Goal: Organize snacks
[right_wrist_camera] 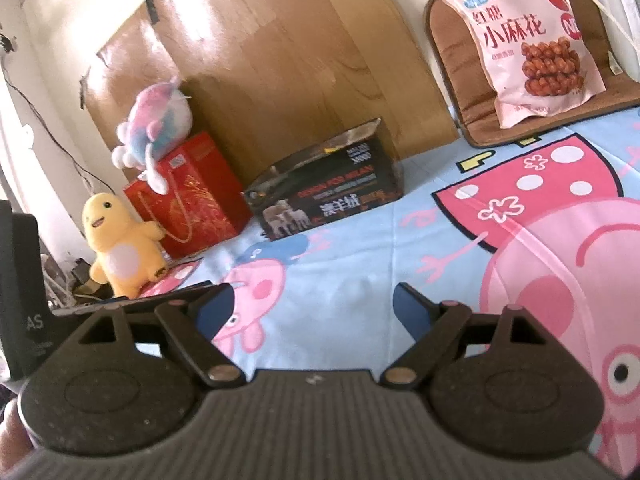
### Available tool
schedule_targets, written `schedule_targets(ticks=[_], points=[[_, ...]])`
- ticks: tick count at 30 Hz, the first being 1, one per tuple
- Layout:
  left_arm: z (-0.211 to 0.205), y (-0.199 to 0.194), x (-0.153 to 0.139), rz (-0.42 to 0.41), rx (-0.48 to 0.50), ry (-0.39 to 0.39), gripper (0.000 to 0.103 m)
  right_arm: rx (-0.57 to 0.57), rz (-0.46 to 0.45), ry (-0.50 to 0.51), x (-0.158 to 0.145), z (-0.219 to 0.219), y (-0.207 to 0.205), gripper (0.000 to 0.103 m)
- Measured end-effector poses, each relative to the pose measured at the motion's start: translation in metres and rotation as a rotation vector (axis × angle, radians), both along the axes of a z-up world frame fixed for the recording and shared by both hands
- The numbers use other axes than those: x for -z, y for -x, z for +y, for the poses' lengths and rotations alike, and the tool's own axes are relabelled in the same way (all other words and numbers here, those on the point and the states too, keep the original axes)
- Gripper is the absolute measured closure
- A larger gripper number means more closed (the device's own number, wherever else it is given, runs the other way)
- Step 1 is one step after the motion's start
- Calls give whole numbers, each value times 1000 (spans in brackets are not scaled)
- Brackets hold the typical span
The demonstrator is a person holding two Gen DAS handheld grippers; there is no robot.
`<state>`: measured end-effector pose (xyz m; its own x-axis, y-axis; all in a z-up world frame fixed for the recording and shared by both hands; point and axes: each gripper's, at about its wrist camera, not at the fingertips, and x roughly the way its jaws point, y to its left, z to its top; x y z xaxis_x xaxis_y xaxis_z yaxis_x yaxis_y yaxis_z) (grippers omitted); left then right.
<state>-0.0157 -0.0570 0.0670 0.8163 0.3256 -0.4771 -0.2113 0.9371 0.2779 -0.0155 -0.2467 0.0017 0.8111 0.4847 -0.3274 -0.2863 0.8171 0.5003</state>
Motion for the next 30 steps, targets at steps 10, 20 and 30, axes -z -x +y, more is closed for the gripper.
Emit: schedule_targets(ticks=[10,20,30], points=[[-1,16,-11,-35,-10,-12,0,-2,-56,-31,-13,-2,25,15],[2,13,-9,-28,-14,-18,0,-6,-84,-27,-16,6,26,14],[-3,-2,1,-3,-13,-30,0,9,-83,-24,-14,2,19,14]])
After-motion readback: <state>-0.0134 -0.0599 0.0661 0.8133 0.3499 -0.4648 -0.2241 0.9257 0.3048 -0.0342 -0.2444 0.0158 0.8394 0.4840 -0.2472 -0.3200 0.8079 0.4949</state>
